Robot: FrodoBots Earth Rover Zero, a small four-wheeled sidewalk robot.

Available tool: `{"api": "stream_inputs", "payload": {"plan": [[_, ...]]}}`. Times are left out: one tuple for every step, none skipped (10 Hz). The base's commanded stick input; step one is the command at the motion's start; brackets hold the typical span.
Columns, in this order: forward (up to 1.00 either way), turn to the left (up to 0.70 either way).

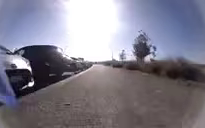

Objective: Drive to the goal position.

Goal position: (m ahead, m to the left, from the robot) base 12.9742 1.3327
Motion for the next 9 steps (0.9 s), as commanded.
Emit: {"api": "stream_inputs", "payload": {"plan": [[1.0, 0.0], [1.0, 0.0], [1.0, 0.0], [1.0, 0.0], [1.0, 0.0], [1.0, 0.0], [1.0, 0.0], [1.0, 0.0], [1.0, -0.4]]}}
